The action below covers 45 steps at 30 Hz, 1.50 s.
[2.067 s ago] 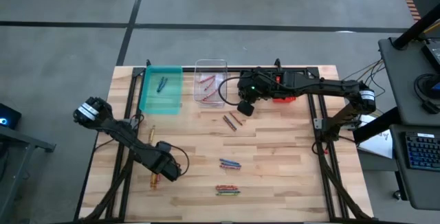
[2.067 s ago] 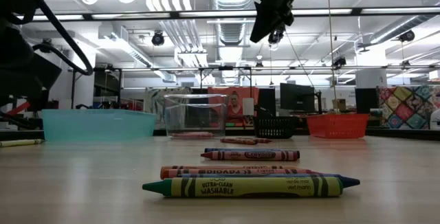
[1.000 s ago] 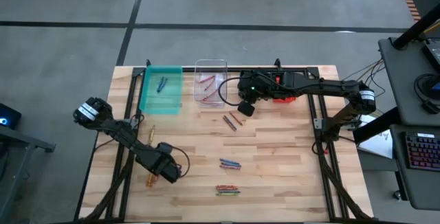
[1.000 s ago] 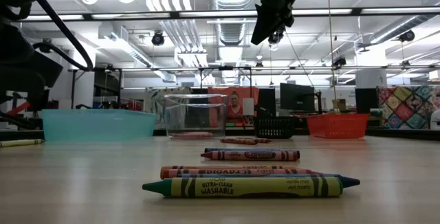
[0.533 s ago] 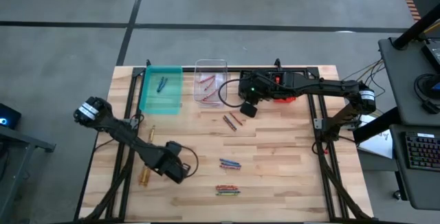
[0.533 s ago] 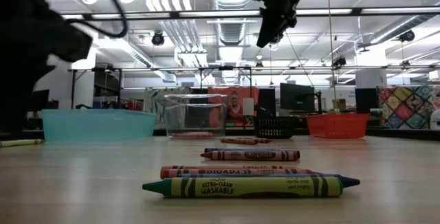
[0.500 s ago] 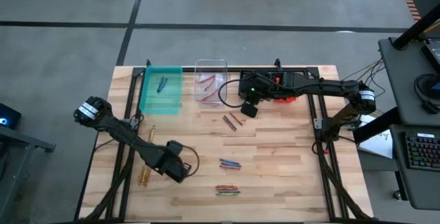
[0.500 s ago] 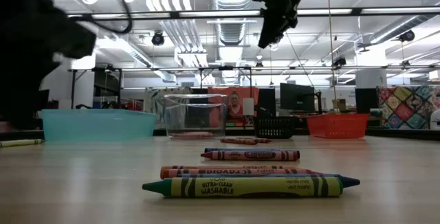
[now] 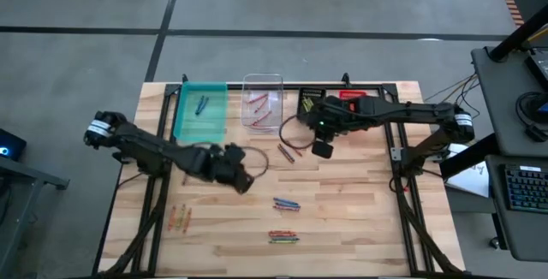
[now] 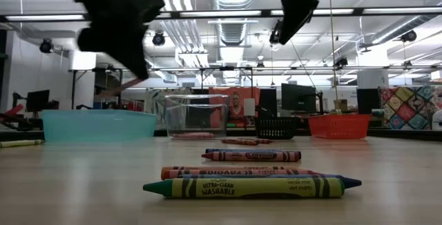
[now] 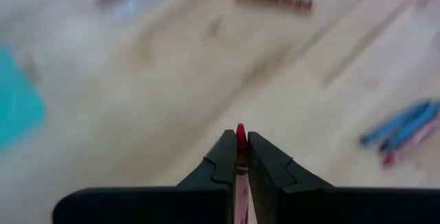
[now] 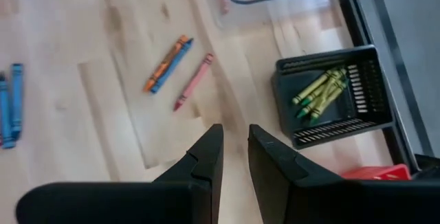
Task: Sort crayons
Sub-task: Put the red crayon into the transparent bin
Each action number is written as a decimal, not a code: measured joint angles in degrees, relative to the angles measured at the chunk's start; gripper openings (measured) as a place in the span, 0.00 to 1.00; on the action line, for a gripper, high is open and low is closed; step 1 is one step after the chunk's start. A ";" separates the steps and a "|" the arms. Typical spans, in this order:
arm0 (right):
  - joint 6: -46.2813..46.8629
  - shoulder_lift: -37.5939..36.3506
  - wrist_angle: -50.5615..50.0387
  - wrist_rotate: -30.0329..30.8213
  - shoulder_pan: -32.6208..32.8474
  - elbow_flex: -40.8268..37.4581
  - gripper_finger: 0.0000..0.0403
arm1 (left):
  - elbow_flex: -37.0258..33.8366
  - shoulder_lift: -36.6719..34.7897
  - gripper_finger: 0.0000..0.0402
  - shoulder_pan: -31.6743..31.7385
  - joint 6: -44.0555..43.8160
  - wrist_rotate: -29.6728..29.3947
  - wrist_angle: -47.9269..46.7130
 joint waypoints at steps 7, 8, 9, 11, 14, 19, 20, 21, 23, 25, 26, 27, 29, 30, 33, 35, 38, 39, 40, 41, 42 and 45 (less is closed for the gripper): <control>2.82 -6.10 3.74 -0.04 3.23 -5.12 0.15 | -0.04 -1.49 0.00 11.76 21.19 -0.61 8.10; 3.56 -7.25 4.78 -0.02 3.46 -6.27 0.15 | -0.04 -1.53 0.00 13.38 23.61 -0.57 9.24; 4.12 -8.29 5.80 0.00 3.58 -7.41 0.15 | -0.04 -1.55 0.00 15.18 25.99 -0.53 10.57; 5.30 -10.06 8.03 0.10 3.79 -9.47 0.15 | -0.09 -1.59 0.00 18.31 30.60 -0.04 13.29; 6.74 -11.90 10.28 0.18 3.79 -11.99 0.15 | -0.09 -1.65 0.00 22.99 37.05 4.44 19.70; 9.03 -12.63 12.22 0.19 3.77 -13.78 0.15 | 1.78 -1.68 0.00 29.51 45.58 8.77 24.78; 9.51 -12.48 12.49 0.19 3.77 -13.95 0.15 | 2.62 -1.68 0.00 30.74 47.91 8.81 25.54; 9.80 -12.35 12.54 0.19 3.77 -14.07 0.15 | 3.47 -1.68 0.00 32.07 50.38 8.79 26.47; 10.07 -12.03 12.66 0.19 3.77 -14.28 0.15 | 5.43 -1.25 0.00 34.44 54.68 9.12 27.31; 10.16 -12.00 13.04 0.19 3.77 -14.67 0.15 | 7.82 -0.01 0.00 36.98 58.20 11.10 27.74; 10.49 -12.01 13.47 0.19 3.77 -14.96 0.15 | 8.96 0.80 0.00 38.12 59.81 12.21 27.71; 10.83 -12.02 13.75 0.20 3.77 -15.10 0.15 | 10.00 1.63 0.00 39.31 61.17 13.27 27.65; 11.21 -12.02 13.61 0.19 3.77 -15.29 0.15 | 12.24 3.77 0.00 41.32 62.86 14.58 27.50; 11.40 -12.02 13.62 0.19 3.77 -15.33 0.15 | 13.37 4.89 0.00 42.25 63.51 14.99 27.43; 11.64 -12.02 13.65 0.20 3.77 -15.33 0.15 | 16.80 8.88 0.00 44.57 64.74 16.18 25.73; 11.64 -12.02 13.65 0.21 3.77 -15.35 0.15 | 18.87 11.97 0.00 45.75 65.62 16.24 23.86; 11.64 -12.02 13.65 0.19 3.77 -15.35 0.15 | 21.45 16.60 0.00 47.07 66.79 16.31 21.77; 11.64 -12.02 13.65 0.20 3.77 -15.35 0.15 | 22.20 17.99 0.00 47.48 67.30 16.34 21.09; 11.64 -12.02 13.66 0.21 3.77 -15.41 0.15 | 22.85 19.30 0.00 47.82 67.75 16.37 20.50; 11.66 -12.02 13.61 0.21 3.77 -15.46 0.15 | 23.52 20.51 0.00 48.09 67.93 16.38 19.94; 11.66 -12.02 13.64 0.22 3.77 -15.58 0.15 | 24.22 21.60 0.00 48.33 68.01 16.40 19.40; 11.66 -12.02 13.61 0.21 3.77 -16.03 0.15 | 25.87 24.06 0.00 48.66 68.03 16.35 18.10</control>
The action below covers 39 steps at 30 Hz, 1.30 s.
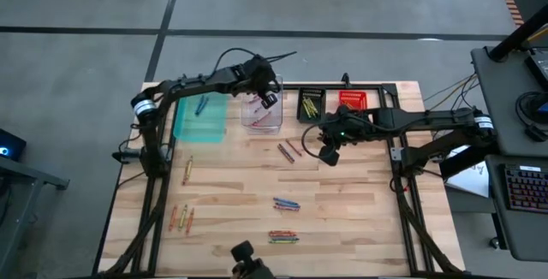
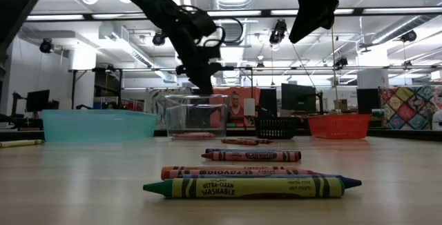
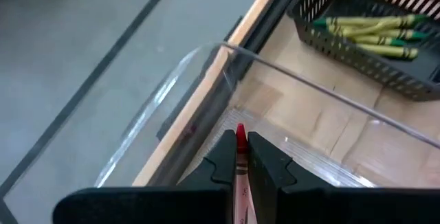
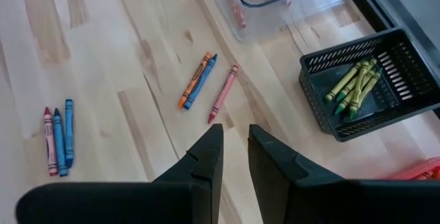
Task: Sort crayons
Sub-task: Put the red crayon into the transparent bin, then put the blue crayon into the green transparent bin
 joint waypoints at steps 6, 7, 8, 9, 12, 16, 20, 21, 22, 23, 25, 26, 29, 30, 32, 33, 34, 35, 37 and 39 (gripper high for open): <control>0.08 0.00 0.03 0.00 0.00 -1.13 0.15 | 2.79 3.69 0.00 0.01 -0.24 0.00 -3.25; 0.41 0.00 0.06 0.00 0.00 -1.28 0.15 | 3.24 4.18 0.01 0.08 -0.31 -0.03 -3.71; 0.52 0.00 0.07 0.00 0.00 -1.45 0.15 | 3.56 4.61 0.02 0.14 -0.52 -0.05 -4.16; 0.57 0.00 0.07 0.00 0.00 -1.63 0.15 | 3.78 5.03 0.03 0.16 -0.65 -0.12 -4.58; 0.59 0.00 0.36 0.00 0.00 -2.13 0.15 | 3.90 5.78 0.07 0.23 -0.72 -0.17 -5.14; 1.45 0.00 0.50 0.00 0.00 -2.52 0.15 | 3.81 5.75 0.12 0.21 -0.72 -0.17 -5.06; 1.95 0.00 1.40 0.02 0.00 -3.04 0.15 | 3.80 5.13 0.15 0.15 -0.88 -0.17 -5.23; 1.97 0.00 1.97 0.00 0.00 -3.23 0.15 | 3.85 4.83 0.15 0.04 -1.08 -0.17 -5.20; 1.97 0.00 2.24 0.00 0.00 -3.39 0.15 | 3.88 4.55 0.16 -0.11 -1.39 -0.20 -5.18; 1.97 0.00 2.52 0.02 0.00 -3.63 0.15 | 3.88 4.19 0.16 -0.32 -1.67 -0.22 -5.19; 1.97 0.00 3.55 0.01 0.00 -4.03 0.15 | 3.88 3.46 0.16 -0.97 -1.79 -0.22 -5.25; 1.97 0.00 4.14 0.02 0.00 -4.23 0.15 | 3.82 3.00 0.16 -1.47 -1.88 -0.21 -5.32; 1.97 0.00 5.72 0.02 0.00 -4.85 0.15 | 3.70 1.03 0.16 -2.98 -2.03 -0.20 -5.66; 2.01 0.00 6.50 0.02 0.00 -5.04 0.15 | 3.66 0.23 0.16 -3.61 -2.14 -0.21 -5.85; 2.68 0.02 8.77 0.02 0.00 -5.64 0.15 | 3.31 -1.52 0.16 -5.05 -2.27 -0.22 -6.07; 3.18 0.02 9.82 0.02 0.00 -6.02 0.15 | 3.08 -2.42 0.16 -5.90 -2.28 -0.22 -6.24; 3.58 0.04 11.01 0.00 0.00 -6.57 0.15 | 2.81 -3.43 0.16 -6.76 -2.29 -0.20 -6.20; 3.87 0.06 12.09 0.02 0.00 -7.11 0.15 | 2.49 -4.43 0.16 -7.70 -2.30 -0.20 -6.17; 4.86 0.07 13.95 0.02 0.00 -8.25 0.15 | 1.84 -6.50 0.16 -9.46 -2.47 -0.20 -6.07; 5.71 0.07 15.61 0.02 0.00 -9.39 0.15 | 0.38 -8.99 0.16 -11.29 -3.03 -0.20 -5.50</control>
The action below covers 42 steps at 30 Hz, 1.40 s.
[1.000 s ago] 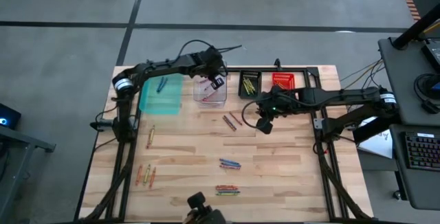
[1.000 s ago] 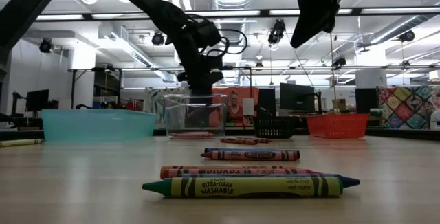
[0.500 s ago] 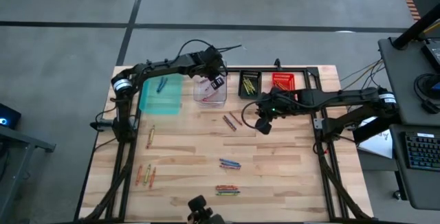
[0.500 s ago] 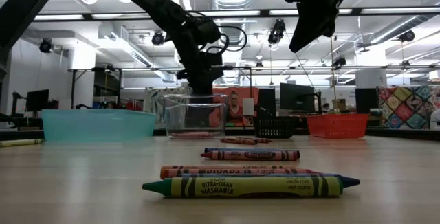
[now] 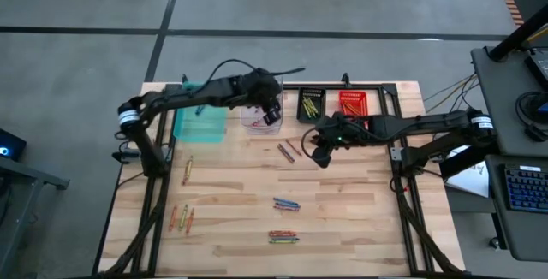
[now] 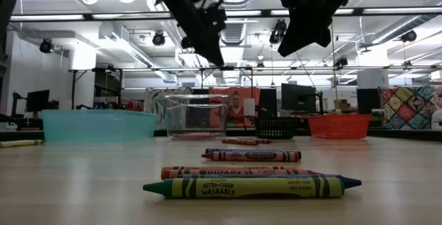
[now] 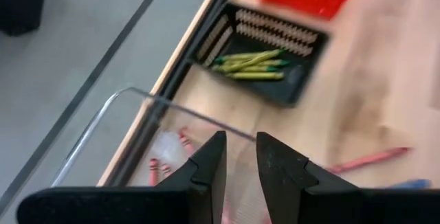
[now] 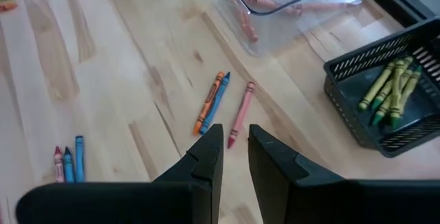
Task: Sort crayons
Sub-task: Put the blue crayon into the green transparent bin
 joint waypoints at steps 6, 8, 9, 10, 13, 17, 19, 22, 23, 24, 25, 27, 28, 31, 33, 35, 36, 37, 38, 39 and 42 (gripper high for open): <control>3.57 0.04 4.68 -0.02 0.00 -2.67 0.15 | -9.52 -9.64 0.16 -5.23 -4.06 0.00 5.75; 4.26 0.04 5.42 0.01 -0.01 -2.93 0.15 | -13.05 -13.33 0.16 -7.11 -6.08 -0.02 7.85; 4.69 0.07 5.78 0.00 0.00 -2.94 0.15 | -14.87 -15.11 0.16 -8.18 -6.96 -0.02 8.90; 5.29 0.20 6.15 0.01 -0.01 -2.95 0.15 | -16.75 -16.99 0.16 -9.27 -7.60 -0.02 9.82; 5.61 1.02 7.95 -0.02 0.00 -2.95 0.15 | -22.06 -21.70 0.16 -12.92 -8.27 -0.02 12.59; 4.05 3.60 10.08 -0.37 0.26 -2.98 0.15 | -28.41 -26.34 0.16 -18.03 -8.43 -0.02 17.41; 3.05 4.93 10.21 -0.52 0.56 -2.99 0.15 | -30.96 -27.61 0.16 -20.45 -8.05 -0.02 19.61; 2.48 6.77 10.56 -0.55 1.12 -2.99 0.15 | -34.23 -28.47 0.16 -23.60 -7.79 -0.02 22.01; 2.36 7.45 10.82 -0.68 1.46 -2.99 0.15 | -35.17 -28.56 0.16 -24.55 -7.78 -0.02 22.81; 2.32 7.88 11.19 -1.42 1.68 -2.99 0.15 | -36.31 -28.60 0.16 -25.39 -7.79 -0.02 23.51; 2.30 8.30 11.36 -2.17 2.03 -2.99 0.15 | -37.30 -28.40 0.16 -26.23 -7.78 -0.02 24.57; 2.18 8.86 11.48 -3.68 2.68 -2.99 0.15 | -39.30 -27.94 0.16 -27.79 -7.65 -0.02 28.16; 2.14 9.16 11.67 -3.87 3.15 -2.99 0.15 | -40.48 -27.71 0.16 -28.57 -7.27 -0.02 29.65; 0.80 9.42 11.44 -4.59 4.79 -2.99 0.15 | -43.20 -26.96 0.16 -30.69 -6.21 0.00 34.27; -1.01 9.66 11.64 -4.63 6.41 -2.99 0.15 | -44.77 -26.54 0.16 -31.58 -6.10 0.00 37.38; -3.25 9.84 11.36 -4.77 8.17 -2.99 0.15 | -46.01 -25.93 0.16 -32.33 -6.16 0.00 39.77; -4.06 10.05 11.55 -4.73 9.14 -2.99 0.15 | -46.42 -25.42 0.16 -32.67 -6.22 0.00 40.96; -4.93 10.12 11.58 -4.79 10.03 -2.99 0.15 | -46.77 -24.70 0.16 -33.01 -6.24 0.00 42.68; -5.34 10.14 11.38 -4.79 10.83 -2.99 0.15 | -47.19 -23.88 0.16 -33.31 -6.24 0.00 44.45; -5.44 10.22 11.42 -4.76 11.62 -2.99 0.15 | -47.55 -23.02 0.16 -33.59 -6.26 0.00 46.37; -5.38 10.23 11.45 -4.74 13.46 -2.99 0.15 | -48.36 -19.79 0.16 -34.32 -6.26 0.00 51.71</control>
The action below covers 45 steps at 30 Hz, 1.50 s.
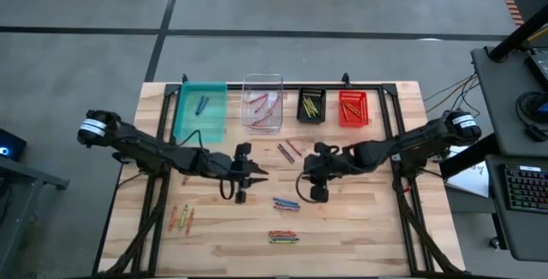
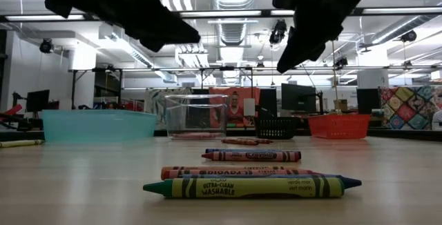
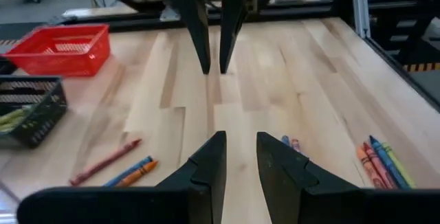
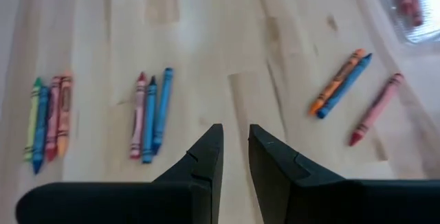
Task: Sort crayons
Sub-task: Put the blue crayon into the green transparent bin
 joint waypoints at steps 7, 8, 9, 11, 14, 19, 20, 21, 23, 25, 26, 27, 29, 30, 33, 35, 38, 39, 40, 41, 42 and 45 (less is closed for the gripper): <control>-1.36 -0.04 0.85 0.13 3.46 -0.95 0.15 | 1.32 8.96 0.22 -0.07 1.07 1.06 3.84; -1.38 -0.04 1.46 0.17 3.64 -1.19 0.15 | 2.02 10.36 0.24 -0.17 1.28 1.07 3.77; -1.36 0.02 2.03 0.17 3.85 -1.34 0.15 | 2.84 11.77 0.26 -0.24 1.49 1.15 4.05; -1.06 0.02 2.72 0.27 4.19 -1.78 0.15 | 3.91 14.17 0.30 -0.30 2.34 2.21 4.08; -0.19 0.04 4.61 0.20 4.65 -2.84 0.15 | 5.11 17.49 0.34 -0.30 3.46 4.64 4.21; 1.23 0.18 8.86 0.26 4.90 -5.34 0.15 | 5.54 21.61 0.35 -0.03 3.26 8.78 8.96; 1.55 0.26 9.74 0.26 4.90 -5.81 0.15 | 5.53 22.43 0.35 0.00 2.97 9.46 10.09; 1.57 0.37 10.49 0.26 4.92 -6.36 0.15 | 5.33 23.05 0.35 0.05 2.66 10.15 10.74; 1.57 0.70 11.44 0.25 4.92 -6.94 0.15 | 5.11 24.28 0.34 0.22 2.10 10.57 12.52; 1.57 1.09 11.97 0.24 4.92 -7.26 0.15 | 4.80 25.17 0.34 0.49 1.86 10.60 13.09; 1.57 1.33 12.15 0.24 4.92 -7.32 0.15 | 4.80 25.83 0.34 0.62 1.82 10.62 13.23; 1.57 1.43 12.37 0.24 4.92 -7.35 0.15 | 4.80 26.53 0.34 0.69 1.67 10.60 13.15; 1.57 1.83 12.27 0.28 4.92 -7.45 0.15 | 4.76 27.83 0.34 0.70 1.41 10.61 13.18; 1.57 1.91 12.44 0.26 4.92 -7.43 0.15 | 4.76 28.40 0.34 0.70 1.24 10.85 13.71; 1.57 1.95 12.40 0.27 4.92 -7.43 0.15 | 4.76 29.74 0.34 0.76 0.23 12.05 15.95; 1.57 1.95 12.43 0.26 4.92 -7.46 0.15 | 4.52 30.23 0.34 0.77 -0.39 12.49 16.15; 1.57 1.95 12.41 0.26 4.92 -7.50 0.15 | 4.46 30.79 0.34 0.77 -1.15 13.44 16.52; 1.57 1.95 12.45 0.28 4.92 -7.50 0.15 | 4.45 31.01 0.34 0.77 -1.42 13.45 16.68; 1.57 1.95 12.43 0.28 4.92 -7.50 0.15 | 4.43 31.21 0.34 0.77 -1.54 13.44 16.74; 1.57 1.95 12.40 0.26 4.92 -7.54 0.15 | 4.35 31.34 0.34 0.77 -1.56 13.46 16.72; 1.57 1.95 12.39 0.26 4.92 -7.54 0.15 | 4.30 31.36 0.34 0.83 -1.57 13.44 16.61; 1.57 1.95 12.41 0.27 4.92 -7.54 0.15 | 4.30 31.38 0.34 1.04 -1.57 13.44 17.00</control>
